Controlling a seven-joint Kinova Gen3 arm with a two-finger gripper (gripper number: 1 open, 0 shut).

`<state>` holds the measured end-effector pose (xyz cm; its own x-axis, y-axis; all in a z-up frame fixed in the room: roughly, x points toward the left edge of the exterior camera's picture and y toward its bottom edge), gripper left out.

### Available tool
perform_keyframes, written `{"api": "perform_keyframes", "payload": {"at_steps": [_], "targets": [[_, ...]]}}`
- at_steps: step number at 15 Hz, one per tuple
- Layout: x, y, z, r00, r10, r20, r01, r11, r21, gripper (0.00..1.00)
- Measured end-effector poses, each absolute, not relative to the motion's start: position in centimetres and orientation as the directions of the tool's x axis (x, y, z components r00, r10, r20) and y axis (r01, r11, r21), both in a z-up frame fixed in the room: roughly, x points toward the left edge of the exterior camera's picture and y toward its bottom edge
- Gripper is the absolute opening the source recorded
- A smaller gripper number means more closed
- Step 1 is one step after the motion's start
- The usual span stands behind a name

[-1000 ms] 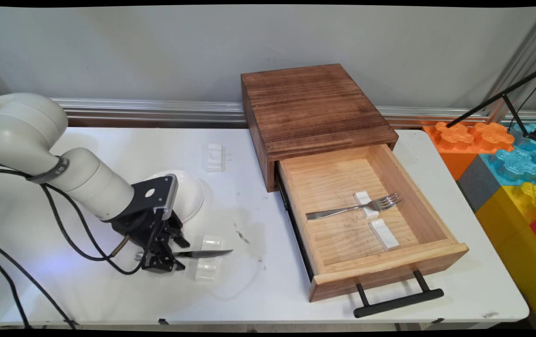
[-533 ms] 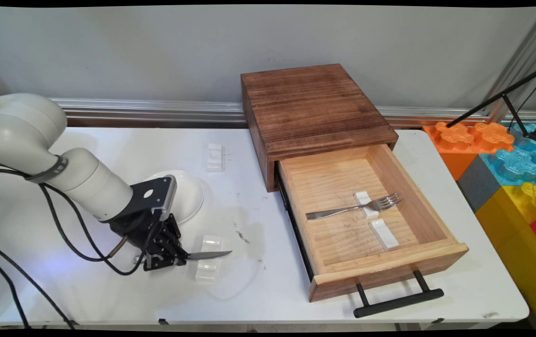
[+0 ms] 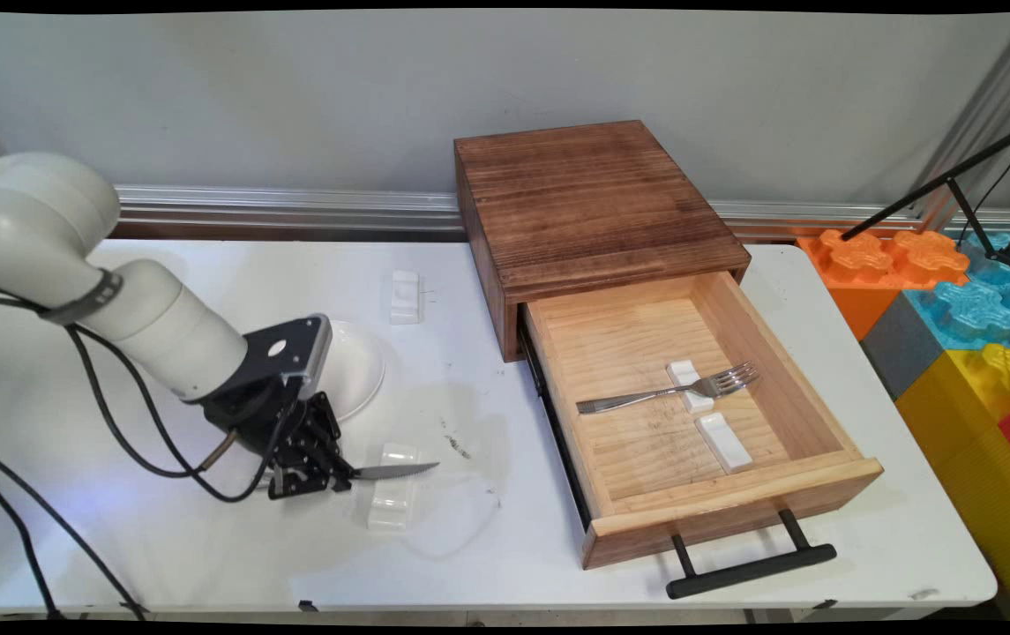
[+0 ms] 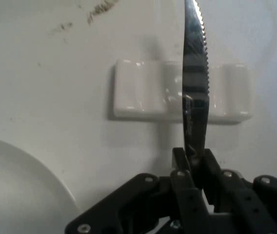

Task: Place the picked object into the drawer

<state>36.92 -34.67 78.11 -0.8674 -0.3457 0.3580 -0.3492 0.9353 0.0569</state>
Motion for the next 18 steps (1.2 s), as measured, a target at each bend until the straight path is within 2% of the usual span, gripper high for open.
{"api": "perform_keyframes", "payload": {"at_steps": [8,18], "targets": [[36.0,-35.7,83.0,-0.854,-0.38,0.355,-0.39,0.92,0.048,0.0],[32.1,-36.1,92.3,-0.841,-0.426,0.334,-0.439,0.897,0.039,0.0]]}}
